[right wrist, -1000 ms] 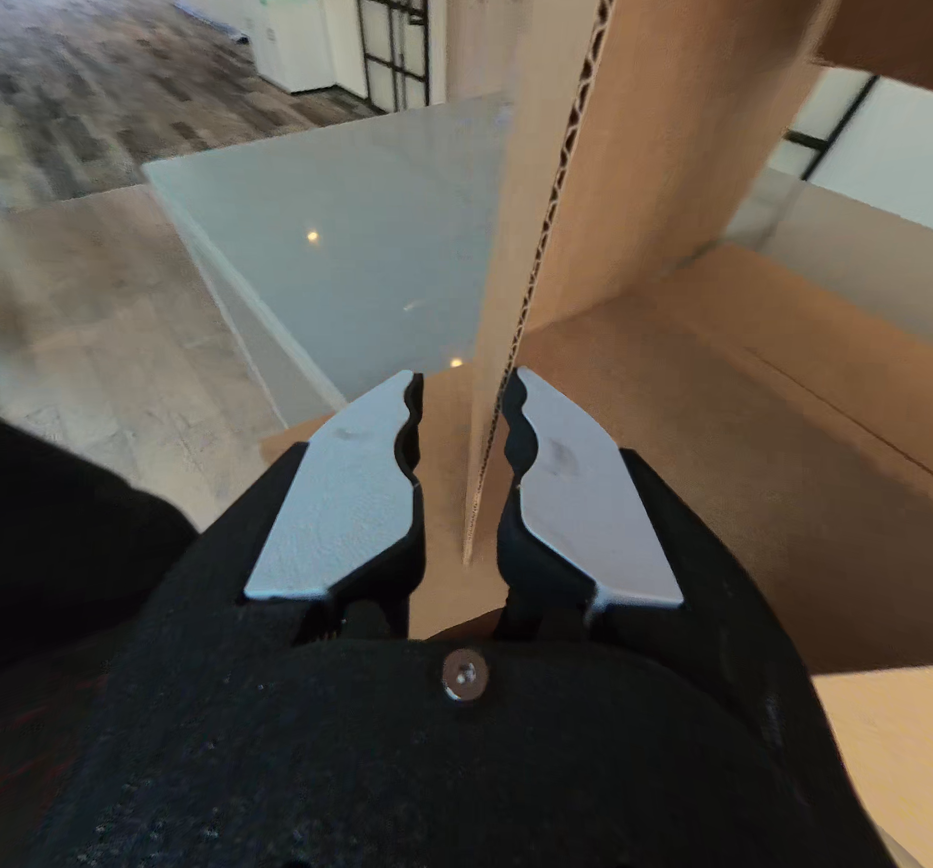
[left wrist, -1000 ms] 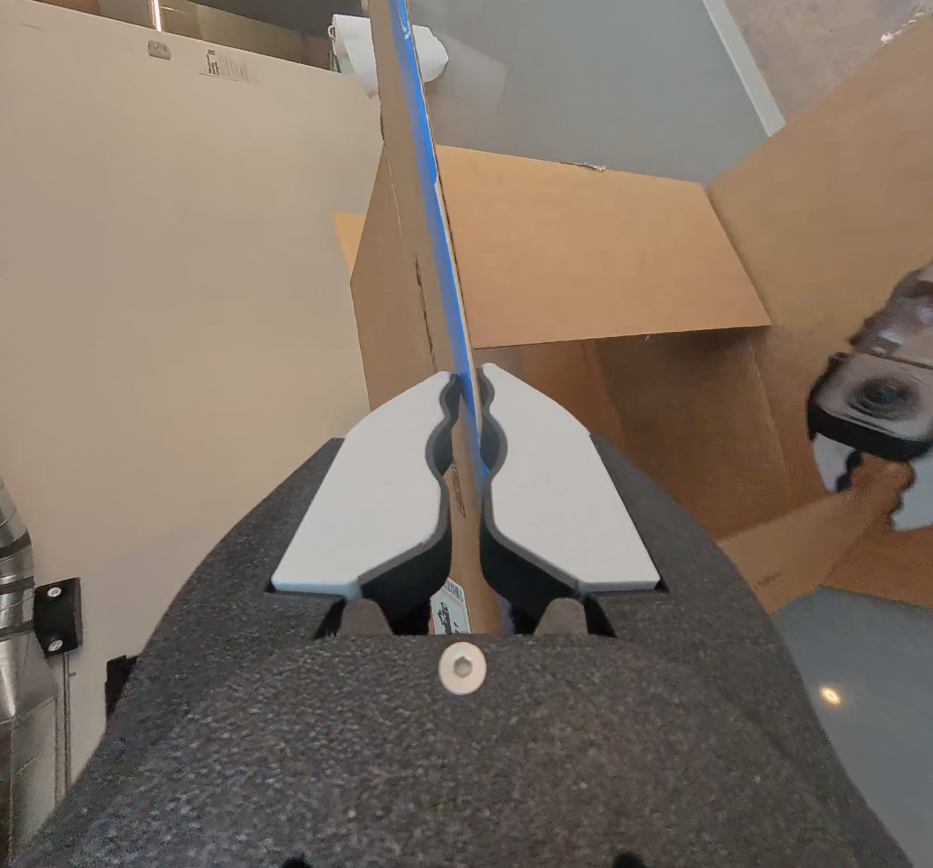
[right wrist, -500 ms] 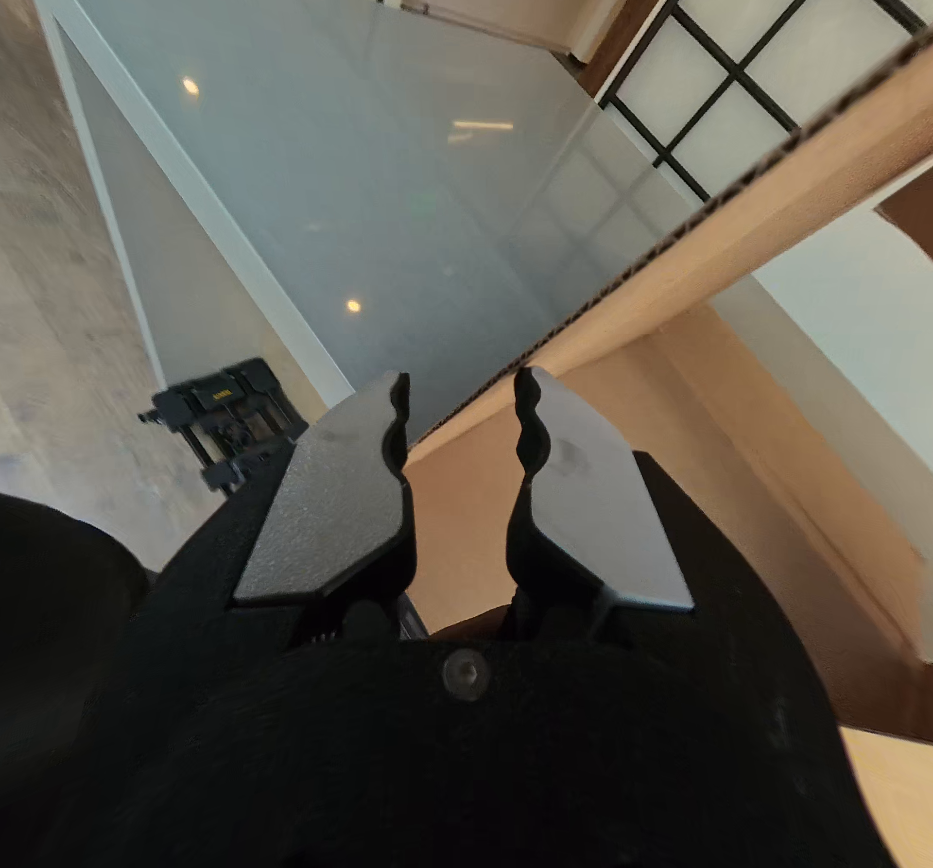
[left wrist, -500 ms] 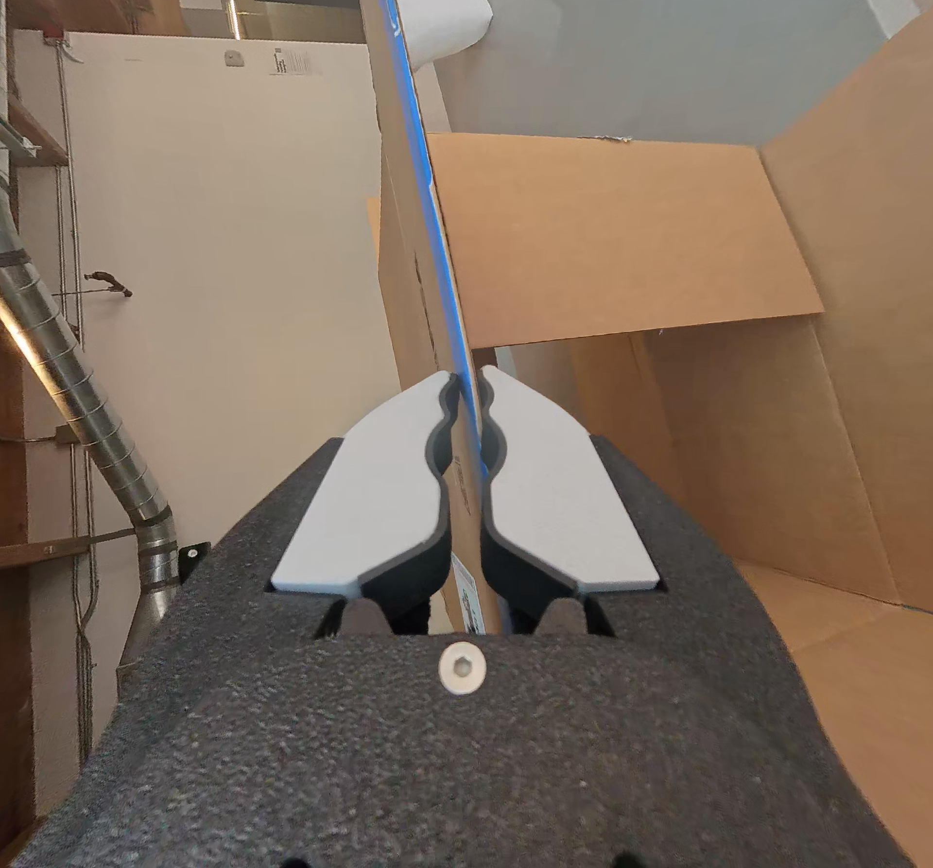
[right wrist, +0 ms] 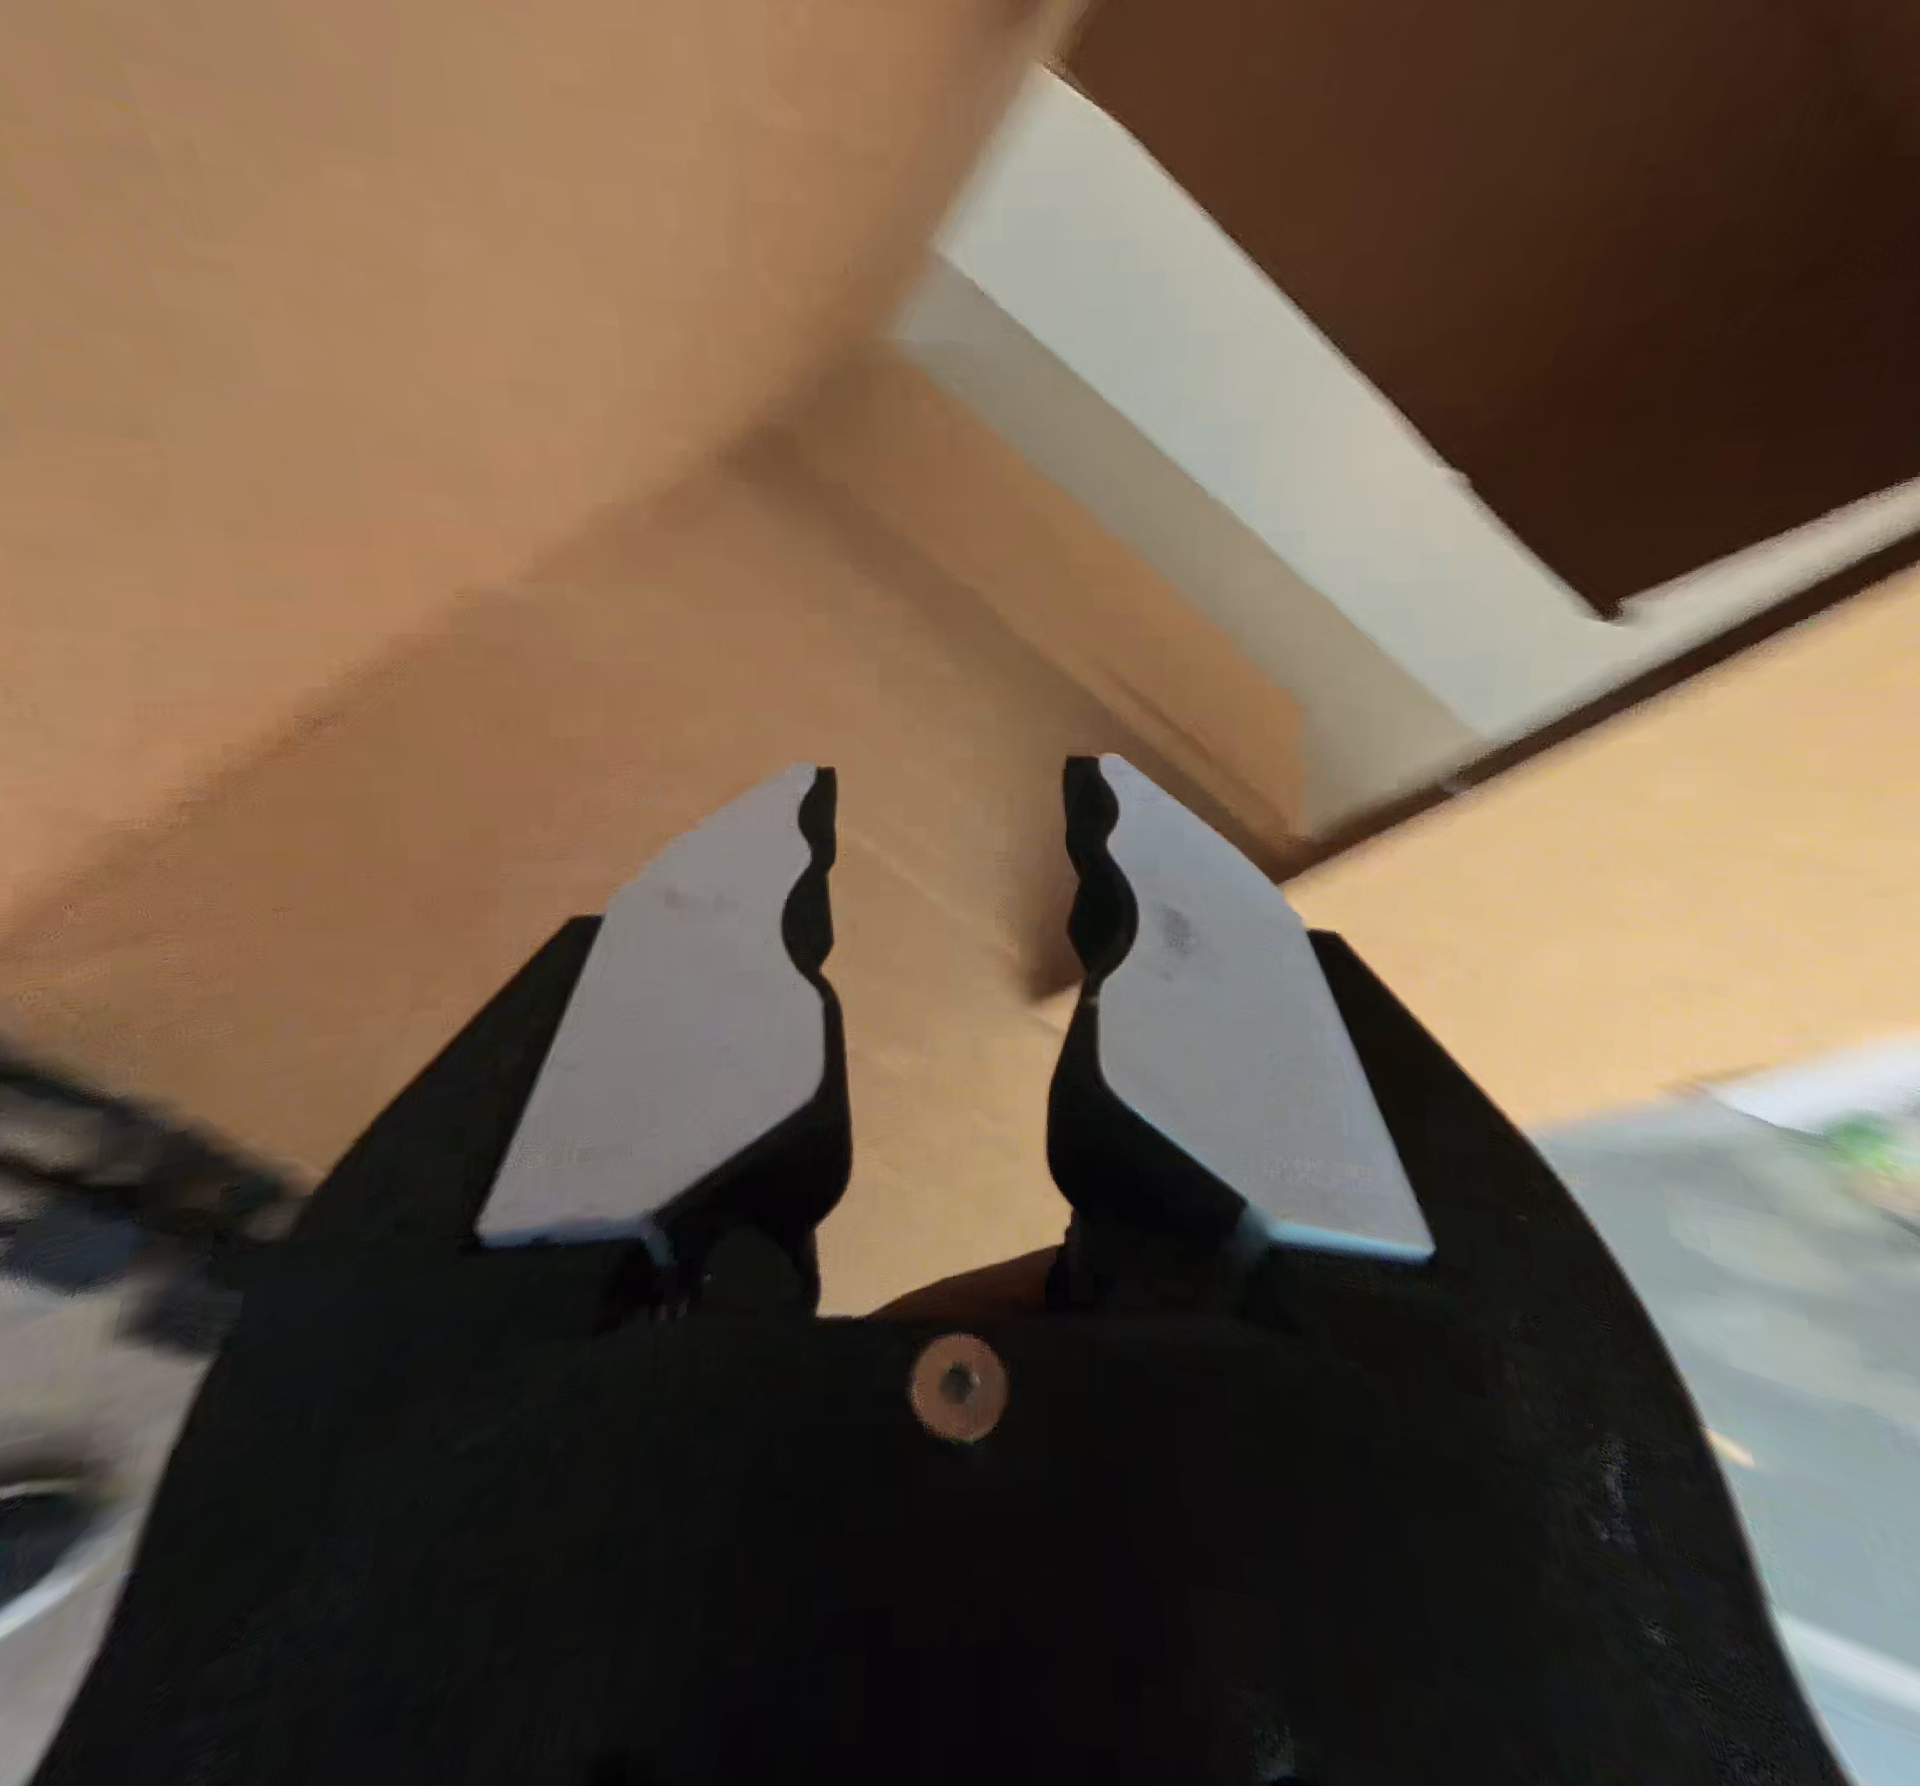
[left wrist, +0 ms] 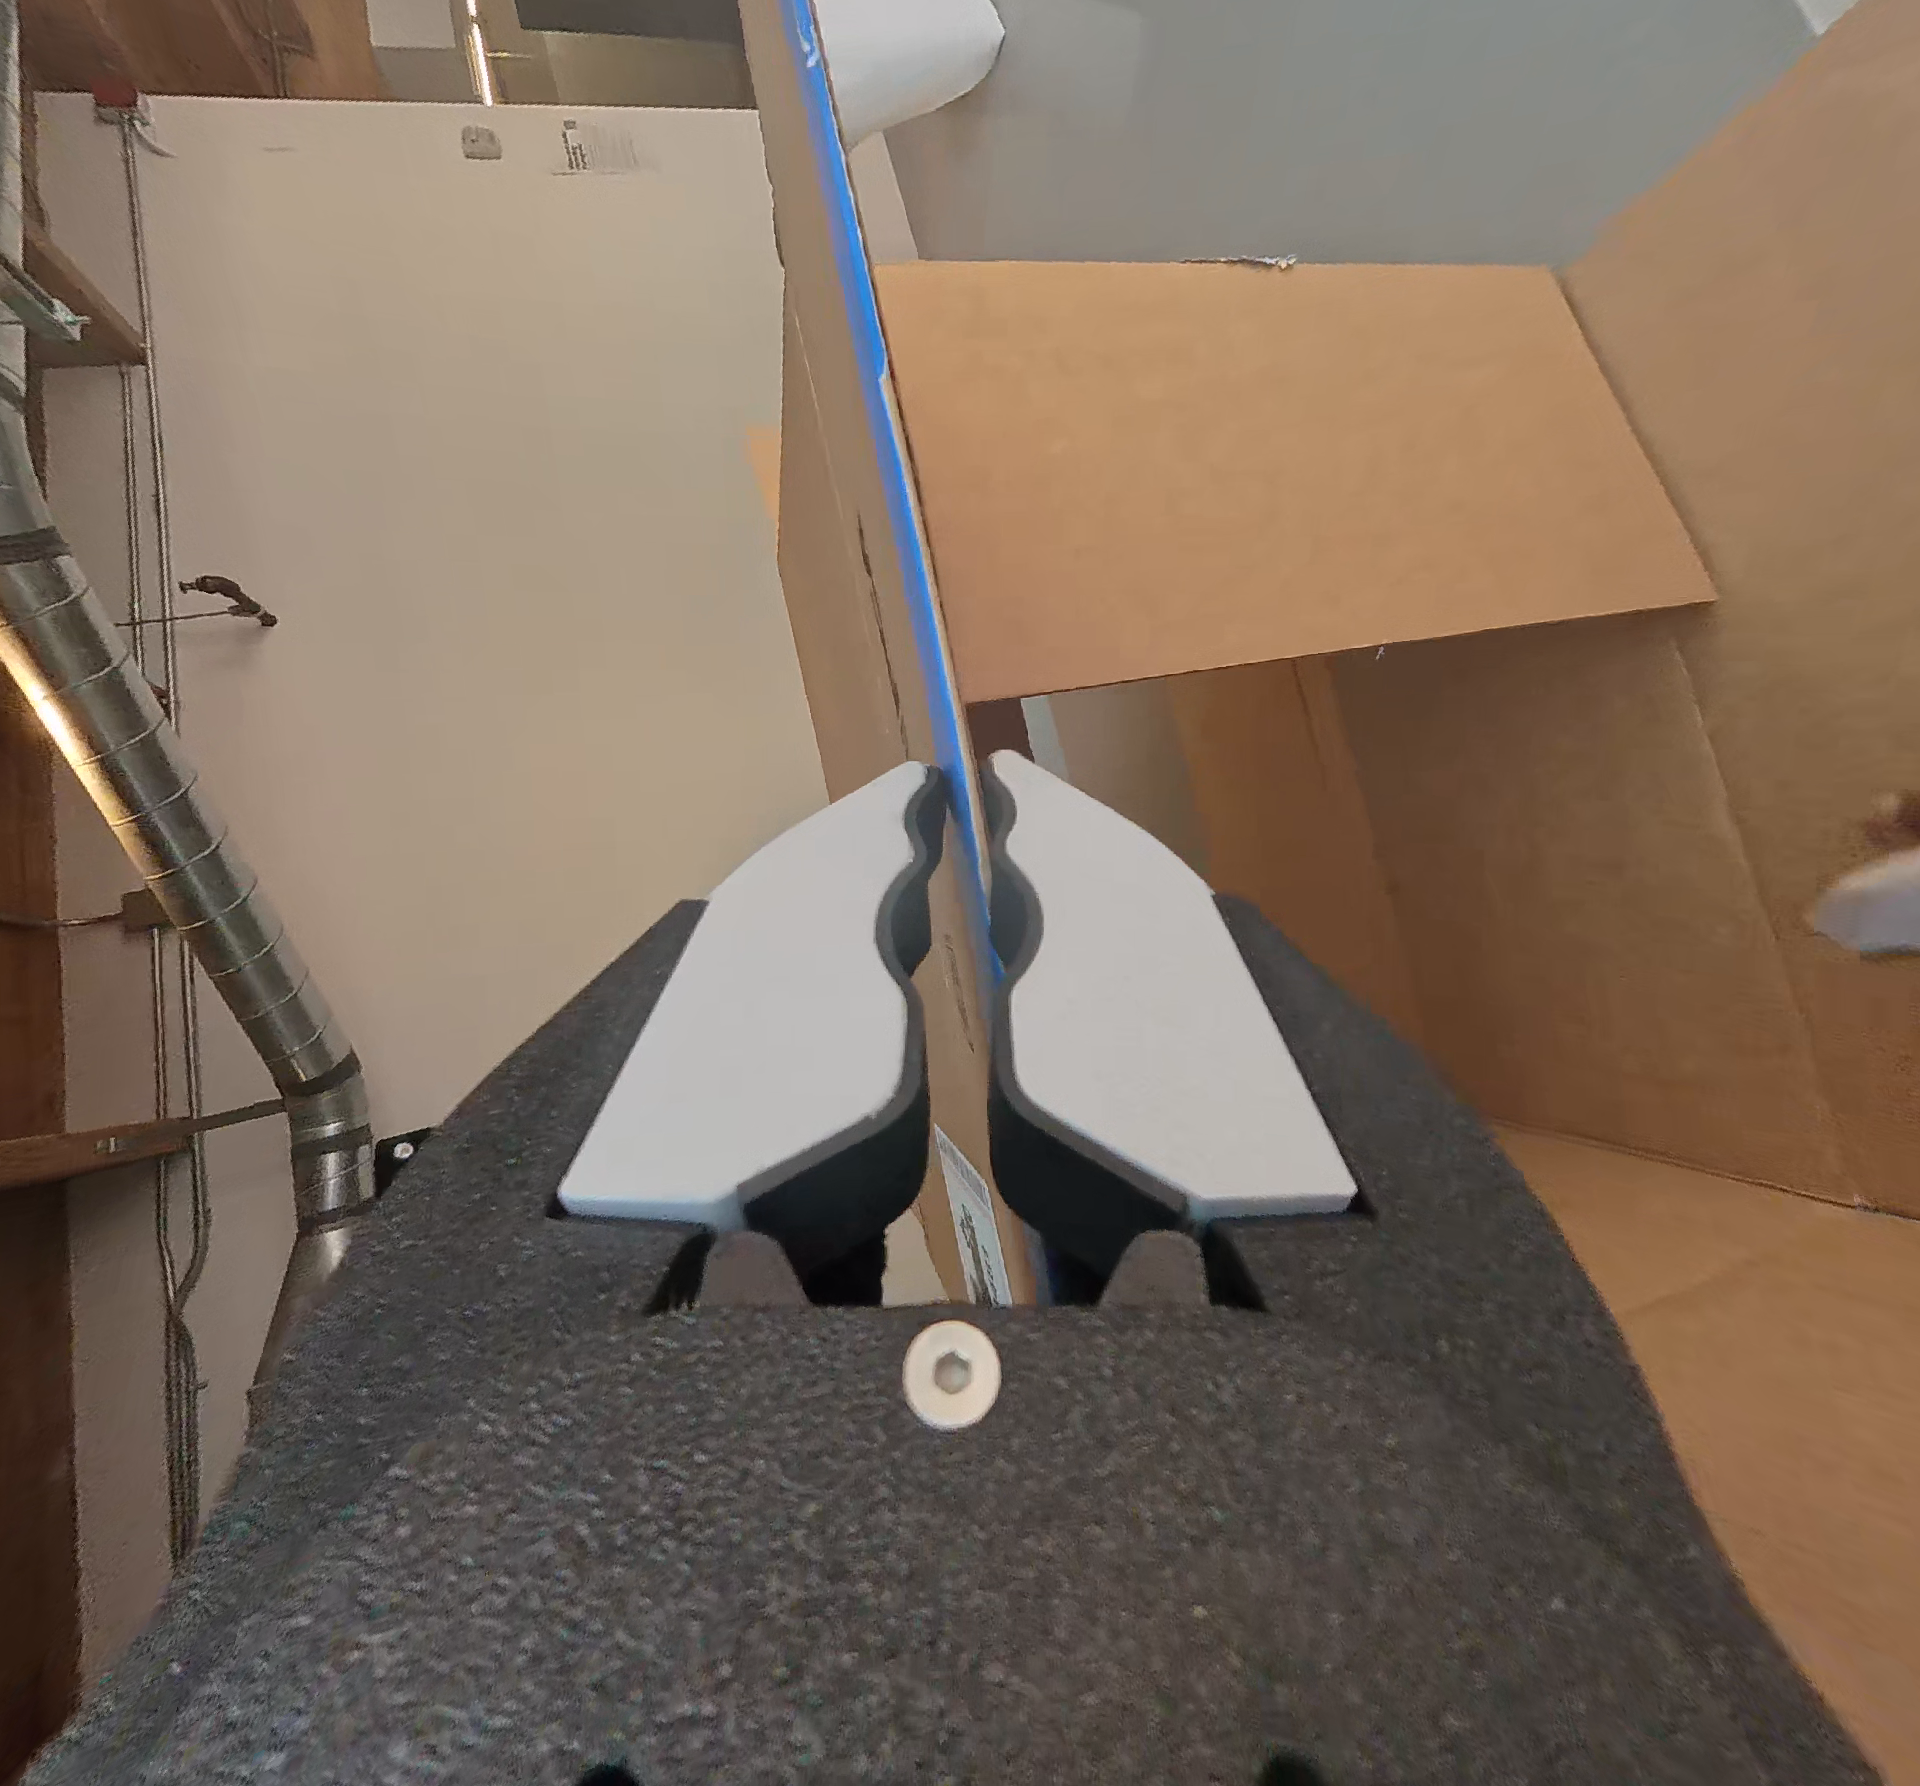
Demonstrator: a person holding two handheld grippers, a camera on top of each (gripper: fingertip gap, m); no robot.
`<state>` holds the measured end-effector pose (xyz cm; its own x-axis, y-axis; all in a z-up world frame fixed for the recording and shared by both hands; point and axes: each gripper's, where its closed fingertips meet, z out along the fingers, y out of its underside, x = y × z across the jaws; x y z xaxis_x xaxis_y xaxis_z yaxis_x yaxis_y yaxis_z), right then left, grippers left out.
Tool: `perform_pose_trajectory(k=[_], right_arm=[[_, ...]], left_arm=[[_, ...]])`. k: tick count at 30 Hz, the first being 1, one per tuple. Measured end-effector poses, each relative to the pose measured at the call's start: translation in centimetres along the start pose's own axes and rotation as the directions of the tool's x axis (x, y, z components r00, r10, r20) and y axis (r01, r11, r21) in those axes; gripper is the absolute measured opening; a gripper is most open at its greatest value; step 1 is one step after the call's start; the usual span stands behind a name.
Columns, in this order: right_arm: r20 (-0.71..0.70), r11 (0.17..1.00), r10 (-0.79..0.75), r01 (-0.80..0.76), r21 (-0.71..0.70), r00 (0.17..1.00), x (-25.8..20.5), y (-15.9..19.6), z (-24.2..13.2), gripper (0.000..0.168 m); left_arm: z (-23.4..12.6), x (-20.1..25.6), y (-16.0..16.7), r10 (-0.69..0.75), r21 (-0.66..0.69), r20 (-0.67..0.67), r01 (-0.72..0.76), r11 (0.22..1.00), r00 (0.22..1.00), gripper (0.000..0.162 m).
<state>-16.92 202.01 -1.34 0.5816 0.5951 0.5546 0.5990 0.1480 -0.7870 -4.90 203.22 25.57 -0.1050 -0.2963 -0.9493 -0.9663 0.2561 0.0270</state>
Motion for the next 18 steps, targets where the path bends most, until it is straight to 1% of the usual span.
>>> perform_pose_trajectory(k=[1, 2, 3, 4, 5, 6, 7, 9, 11, 13, 14, 17, 18], right_arm=[[-0.093, 0.996, -0.078, 0.074, -0.045, 0.993, 2.1, 1.1, 0.7, 0.044], [-0.163, 0.980, -0.190, 0.176, -0.097, 0.968, 3.8, 2.0, 1.3, 0.047], [-0.201, 0.944, -0.319, 0.290, -0.160, 0.926, 4.9, 2.8, 2.1, 0.049], [-0.213, 0.893, -0.435, 0.390, -0.224, 0.875, 5.7, 3.6, 2.8, 0.050], [-0.218, 0.847, -0.512, 0.445, -0.291, 0.831, 6.6, 4.5, 3.4, 0.053], [-0.227, 0.825, -0.535, 0.445, -0.349, 0.814, 7.4, 5.3, 4.0, 0.059], [-0.239, 0.828, -0.513, 0.403, -0.389, 0.824, 8.3, 6.0, 4.4, 0.068], [-0.297, 0.867, -0.410, 0.269, -0.419, 0.862, 9.9, 6.8, 4.9, 0.082], [-0.367, 0.901, -0.296, 0.131, -0.413, 0.882, 11.3, 7.1, 5.2, 0.096], [-0.386, 0.919, -0.197, 0.032, -0.393, 0.901, 11.6, 7.4, 6.1, 0.110], [-0.392, 0.919, -0.171, 0.002, -0.395, 0.904, 11.6, 7.6, 6.5, 0.115], [-0.428, 0.916, -0.103, -0.082, -0.392, 0.898, 12.2, 8.3, 7.7, 0.124], [-0.428, 0.915, -0.072, -0.111, -0.388, 0.901, 12.2, 8.6, 8.2, 0.124]], left_arm=[[0.0, -0.1, 0.0, 0.002, -0.001, 0.004, -0.002, 1.000, 1.000, 0.005], [0.1, -0.1, -0.1, 0.002, -0.002, 0.005, -0.002, 1.000, 1.000, 0.005], [0.2, -0.1, -0.1, 0.004, -0.004, 0.006, -0.004, 1.000, 1.000, 0.005], [0.2, -0.2, -0.2, 0.009, -0.006, 0.011, -0.009, 1.000, 1.000, 0.005], [0.3, -0.2, -0.3, 0.011, -0.009, 0.015, -0.011, 1.000, 1.000, 0.005], [0.3, -0.3, -0.4, 0.008, -0.010, 0.016, -0.008, 1.000, 1.000, 0.005], [0.2, -0.3, -0.5, 0.005, -0.009, 0.019, -0.005, 1.000, 1.000, 0.005], [0.1, -0.2, -0.6, 0.005, -0.005, 0.021, -0.005, 1.000, 1.000, 0.005], [0.0, -0.2, -0.8, 0.006, -0.004, 0.029, -0.006, 1.000, 1.000, 0.005], [-0.2, -0.2, -0.9, 0.004, -0.003, 0.029, -0.004, 1.000, 1.000, 0.005], [-0.3, -0.2, -1.0, 0.001, -0.001, 0.029, -0.001, 1.000, 1.000, 0.005], [-0.4, 0.0, -1.1, 0.002, 0.000, 0.028, -0.002, 1.000, 1.000, 0.005], [-0.5, 0.0, -1.2, 0.003, 0.000, 0.029, -0.003, 1.000, 1.000, 0.005]])
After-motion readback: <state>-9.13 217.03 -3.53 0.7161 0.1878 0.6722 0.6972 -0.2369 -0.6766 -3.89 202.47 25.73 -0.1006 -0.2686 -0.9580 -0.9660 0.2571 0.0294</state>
